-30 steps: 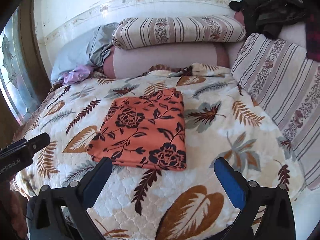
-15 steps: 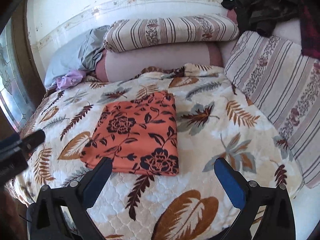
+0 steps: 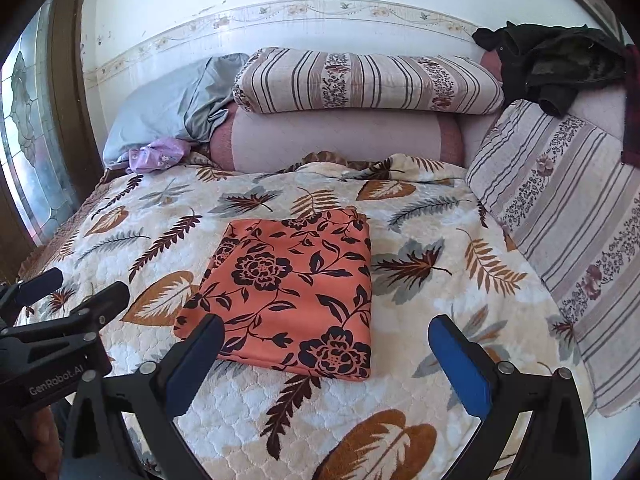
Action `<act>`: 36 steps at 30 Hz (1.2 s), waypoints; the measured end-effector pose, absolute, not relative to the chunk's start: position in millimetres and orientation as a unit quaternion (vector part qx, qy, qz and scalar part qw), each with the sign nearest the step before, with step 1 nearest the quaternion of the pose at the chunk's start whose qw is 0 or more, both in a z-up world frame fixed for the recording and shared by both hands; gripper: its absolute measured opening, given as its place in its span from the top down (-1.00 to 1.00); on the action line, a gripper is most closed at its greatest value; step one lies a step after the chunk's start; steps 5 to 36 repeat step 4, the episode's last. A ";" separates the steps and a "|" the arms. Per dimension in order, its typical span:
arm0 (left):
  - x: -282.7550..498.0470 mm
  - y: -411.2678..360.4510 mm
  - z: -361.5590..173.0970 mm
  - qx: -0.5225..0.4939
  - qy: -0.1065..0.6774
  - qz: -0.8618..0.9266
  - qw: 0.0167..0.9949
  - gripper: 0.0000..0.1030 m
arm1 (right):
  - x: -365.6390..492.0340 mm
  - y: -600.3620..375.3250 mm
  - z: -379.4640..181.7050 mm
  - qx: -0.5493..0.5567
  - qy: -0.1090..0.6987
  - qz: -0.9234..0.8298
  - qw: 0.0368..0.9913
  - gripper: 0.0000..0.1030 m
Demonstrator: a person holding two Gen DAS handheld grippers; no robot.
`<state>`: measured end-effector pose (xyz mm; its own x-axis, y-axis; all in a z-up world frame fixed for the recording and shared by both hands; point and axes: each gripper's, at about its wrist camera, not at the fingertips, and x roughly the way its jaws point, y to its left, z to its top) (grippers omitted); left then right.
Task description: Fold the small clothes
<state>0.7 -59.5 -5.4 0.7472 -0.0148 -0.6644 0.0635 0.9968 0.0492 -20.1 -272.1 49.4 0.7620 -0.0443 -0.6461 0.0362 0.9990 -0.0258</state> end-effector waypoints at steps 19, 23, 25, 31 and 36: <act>6.1 -60.5 -4.9 0.036 0.348 -0.024 0.936 -0.86 | -14.3 -269.6 46.3 -0.007 0.349 -0.020 0.937 -1.00; 6.1 -60.5 -4.9 0.036 0.348 -0.024 0.936 -0.86 | -14.3 -269.6 46.3 -0.007 0.349 -0.020 0.937 -1.00; 6.1 -60.5 -4.9 0.036 0.348 -0.024 0.936 -0.86 | -14.3 -269.6 46.3 -0.007 0.349 -0.020 0.937 -1.00; 6.1 -60.5 -4.9 0.036 0.348 -0.024 0.936 -0.86 | -14.3 -269.6 46.3 -0.007 0.349 -0.020 0.937 -1.00; 6.1 -60.5 -4.9 0.036 0.348 -0.024 0.936 -0.86 | -14.3 -269.6 46.3 -0.007 0.349 -0.020 0.937 -1.00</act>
